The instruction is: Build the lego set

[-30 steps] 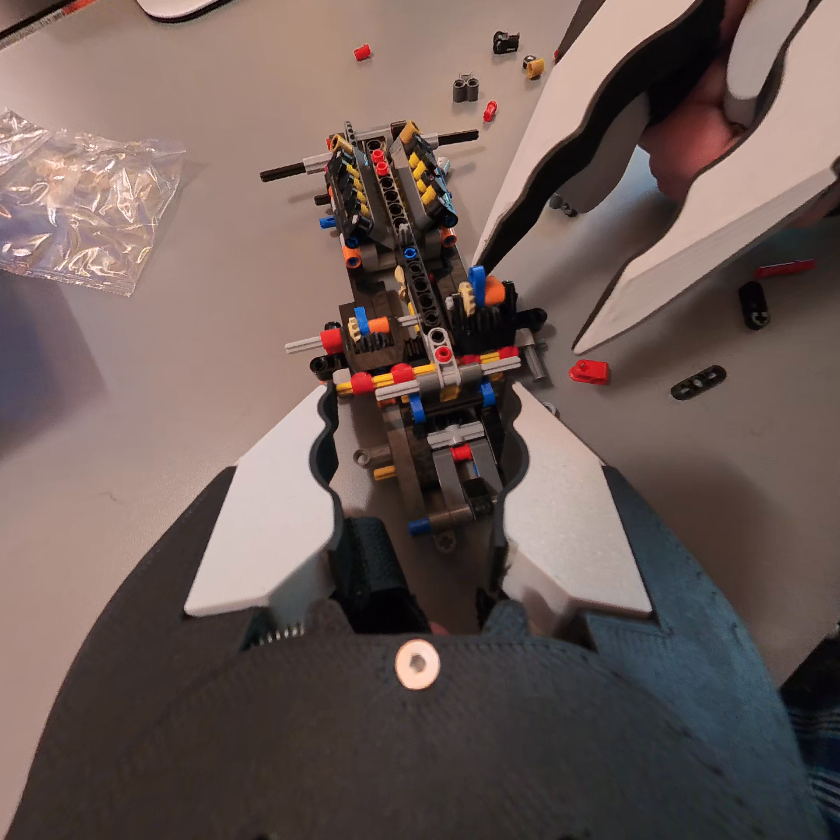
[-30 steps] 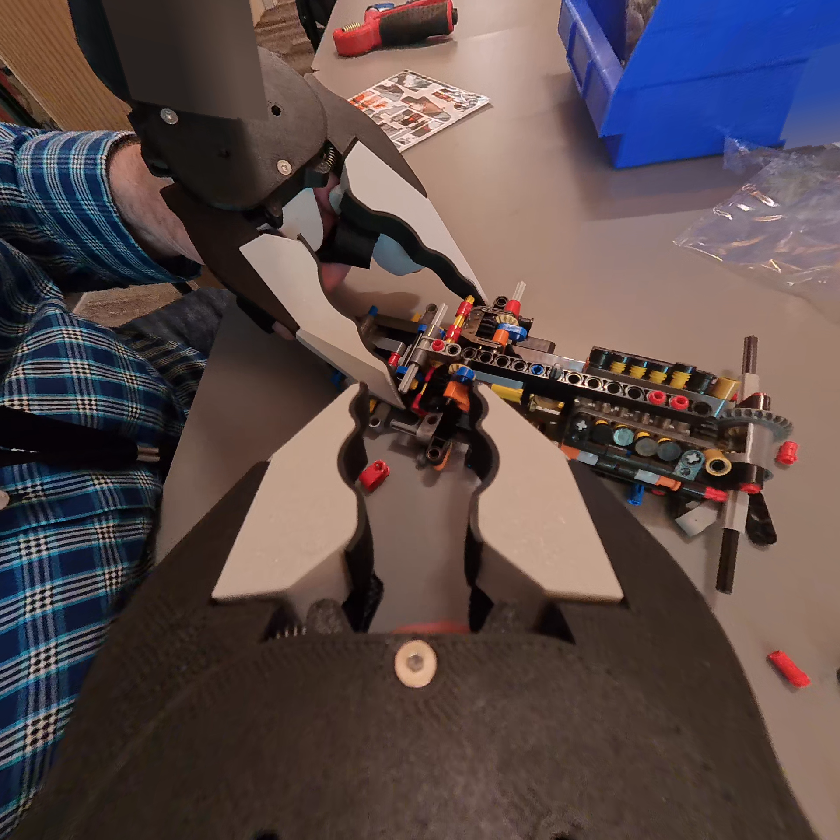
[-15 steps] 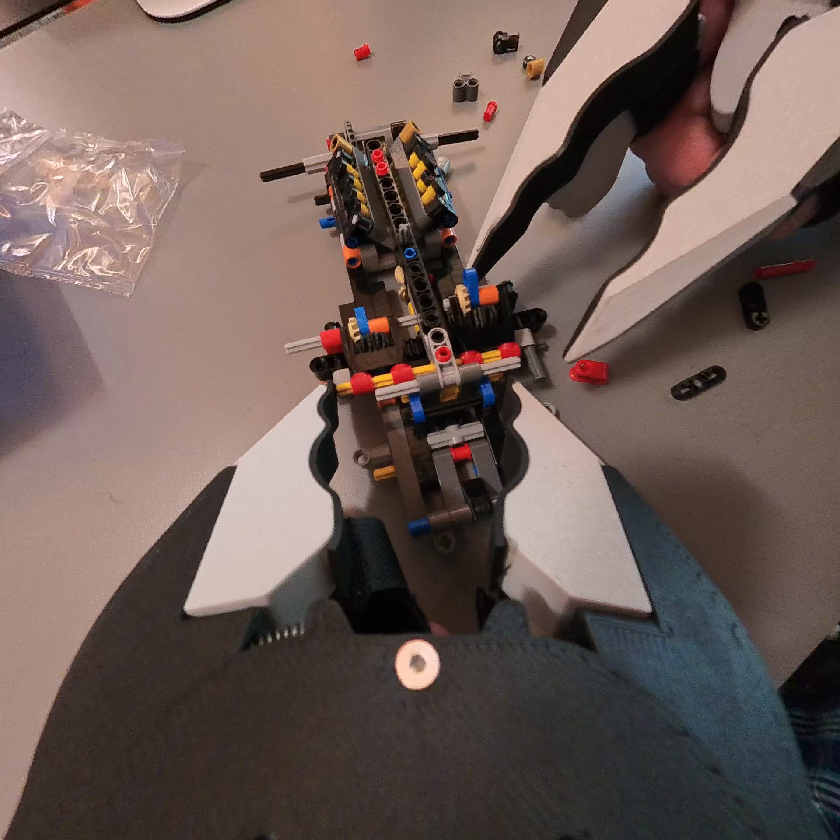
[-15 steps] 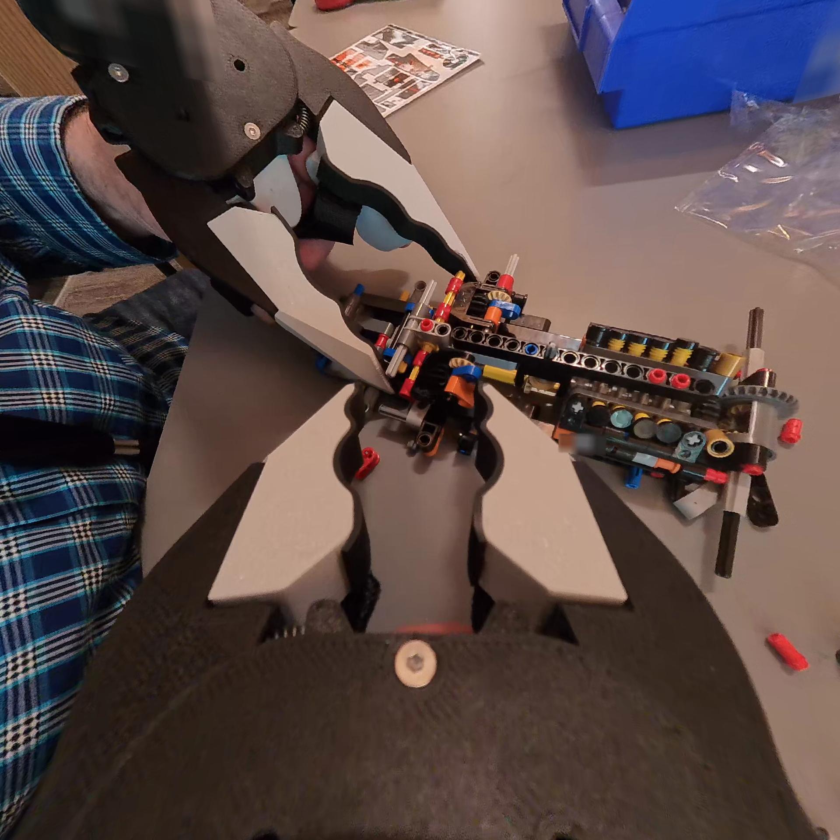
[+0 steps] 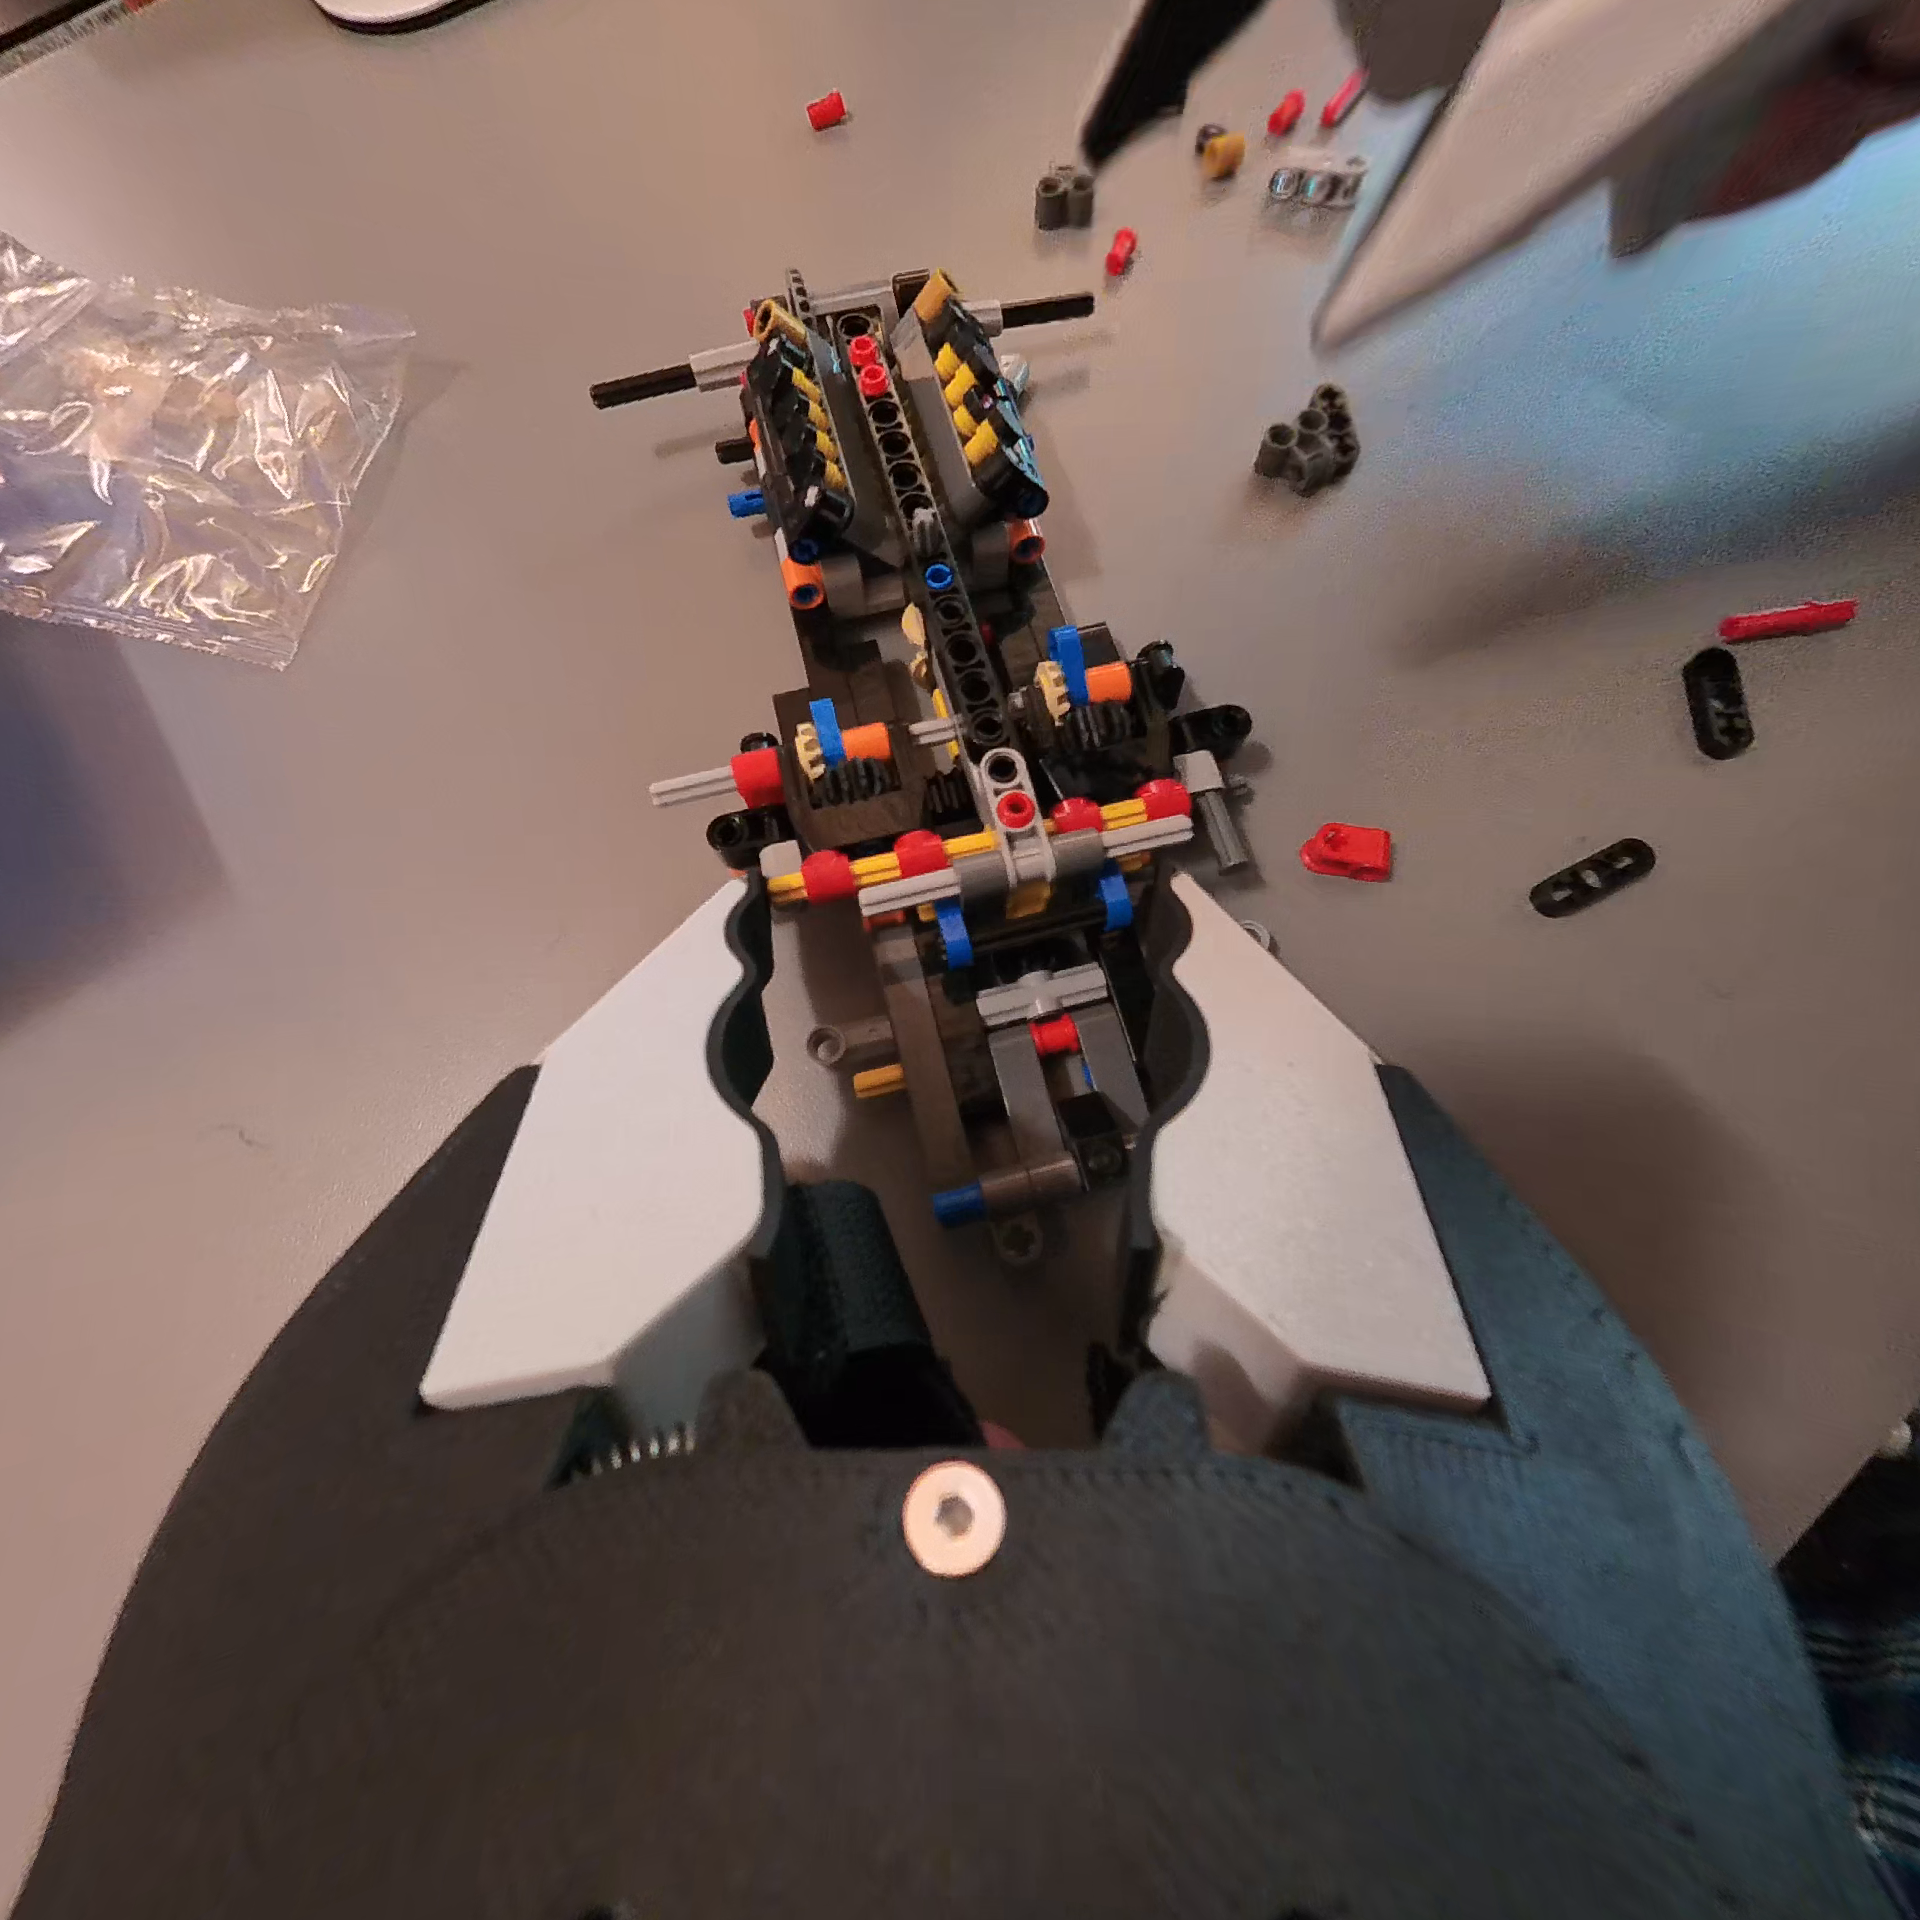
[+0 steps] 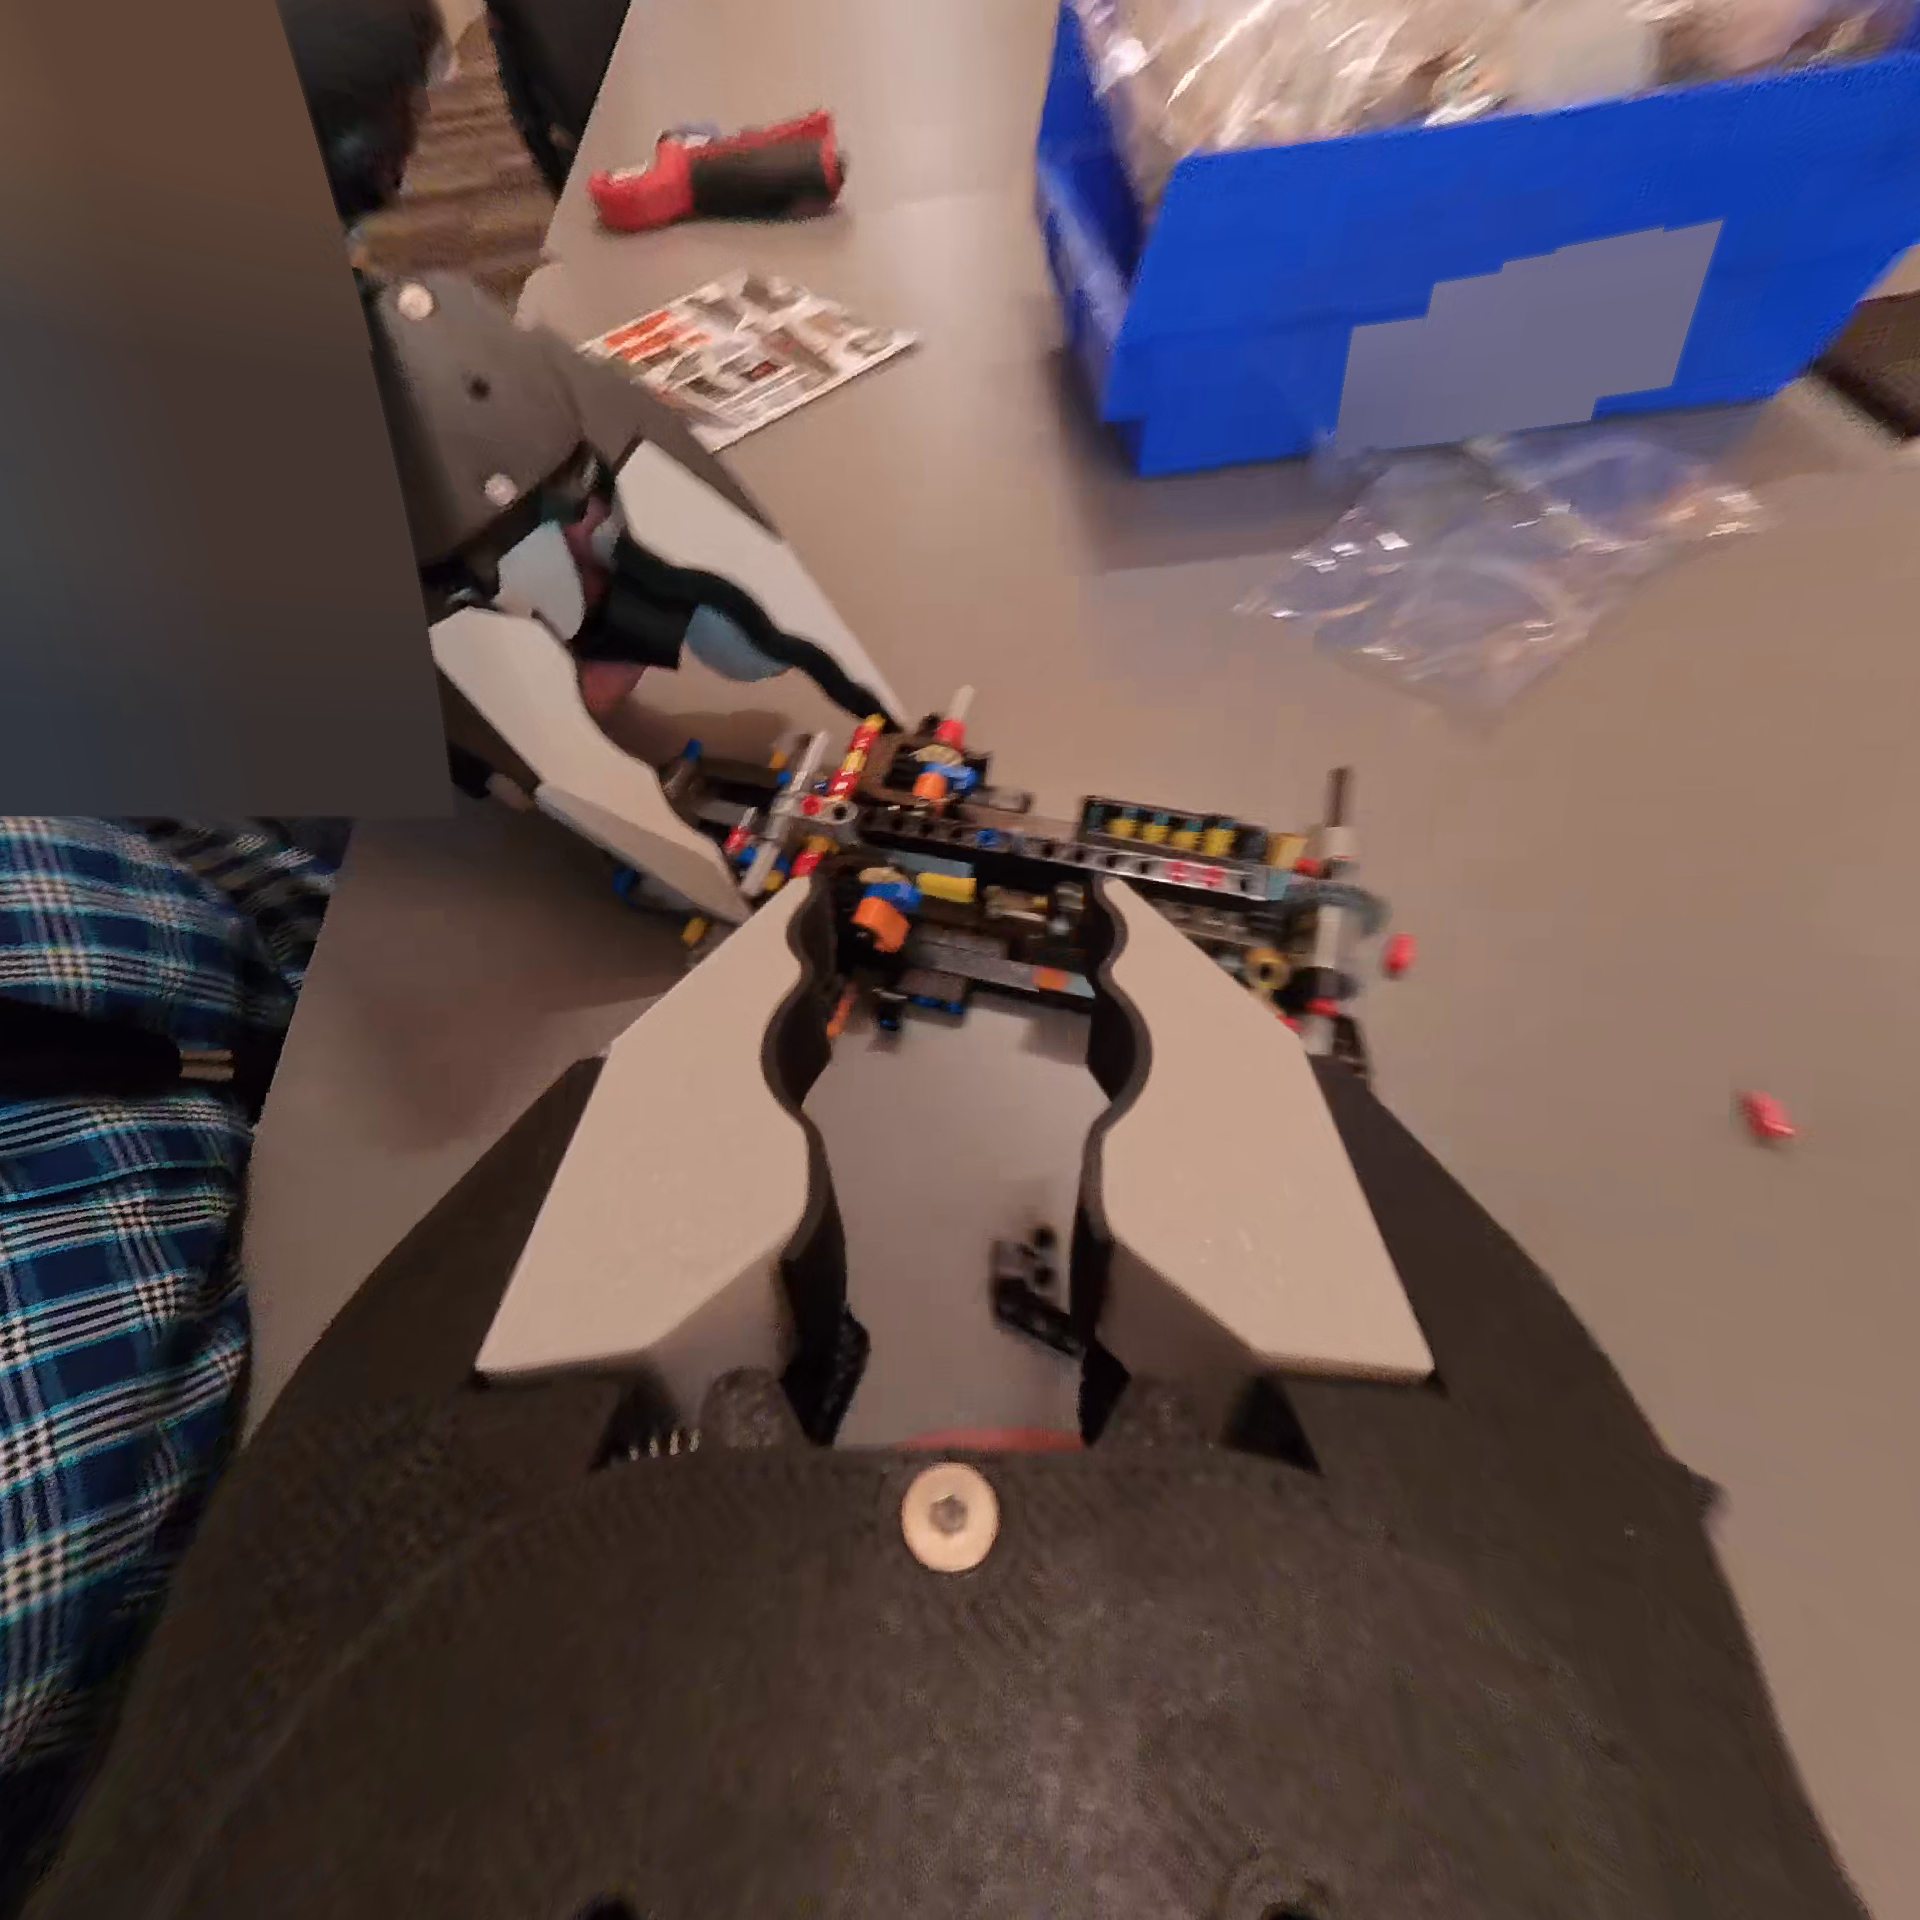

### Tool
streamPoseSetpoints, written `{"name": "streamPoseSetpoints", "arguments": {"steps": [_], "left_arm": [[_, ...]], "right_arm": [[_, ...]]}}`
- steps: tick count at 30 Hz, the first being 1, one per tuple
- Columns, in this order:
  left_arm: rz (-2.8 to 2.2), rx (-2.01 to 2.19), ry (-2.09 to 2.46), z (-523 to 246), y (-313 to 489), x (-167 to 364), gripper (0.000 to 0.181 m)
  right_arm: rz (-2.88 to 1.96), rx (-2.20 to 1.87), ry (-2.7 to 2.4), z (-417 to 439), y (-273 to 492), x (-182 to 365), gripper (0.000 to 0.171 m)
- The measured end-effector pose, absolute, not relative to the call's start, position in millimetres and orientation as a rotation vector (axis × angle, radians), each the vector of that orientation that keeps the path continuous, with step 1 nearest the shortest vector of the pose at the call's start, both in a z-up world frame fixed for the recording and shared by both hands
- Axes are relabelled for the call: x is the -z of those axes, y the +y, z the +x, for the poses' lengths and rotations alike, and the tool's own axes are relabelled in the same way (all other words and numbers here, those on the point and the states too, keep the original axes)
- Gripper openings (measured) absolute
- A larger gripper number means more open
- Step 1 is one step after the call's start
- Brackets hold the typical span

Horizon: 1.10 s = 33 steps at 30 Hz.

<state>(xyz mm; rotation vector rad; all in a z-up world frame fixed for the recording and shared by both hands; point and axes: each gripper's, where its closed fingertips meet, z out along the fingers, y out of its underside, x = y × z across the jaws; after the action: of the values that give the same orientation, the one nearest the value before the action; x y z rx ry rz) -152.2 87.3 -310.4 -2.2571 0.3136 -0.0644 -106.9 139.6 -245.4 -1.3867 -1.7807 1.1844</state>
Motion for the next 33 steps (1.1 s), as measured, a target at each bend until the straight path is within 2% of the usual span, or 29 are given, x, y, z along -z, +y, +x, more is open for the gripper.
{"name": "streamPoseSetpoints", "arguments": {"steps": [7,20,33], "left_arm": [[-2.252,0.036,0.305,-154,87,310,0.068],[-2.252,-0.05,0.193,-169,85,308,0.066],[-2.258,-0.062,-0.095,-204,72,307,0.065]], "right_arm": [[-1.455,-1.138,-1.54,-82,208,219,0.039],[-1.566,-0.945,-1.35,-39,285,217,0.035],[-1.624,-0.919,-1.469,-35,279,246,0.033]]}}
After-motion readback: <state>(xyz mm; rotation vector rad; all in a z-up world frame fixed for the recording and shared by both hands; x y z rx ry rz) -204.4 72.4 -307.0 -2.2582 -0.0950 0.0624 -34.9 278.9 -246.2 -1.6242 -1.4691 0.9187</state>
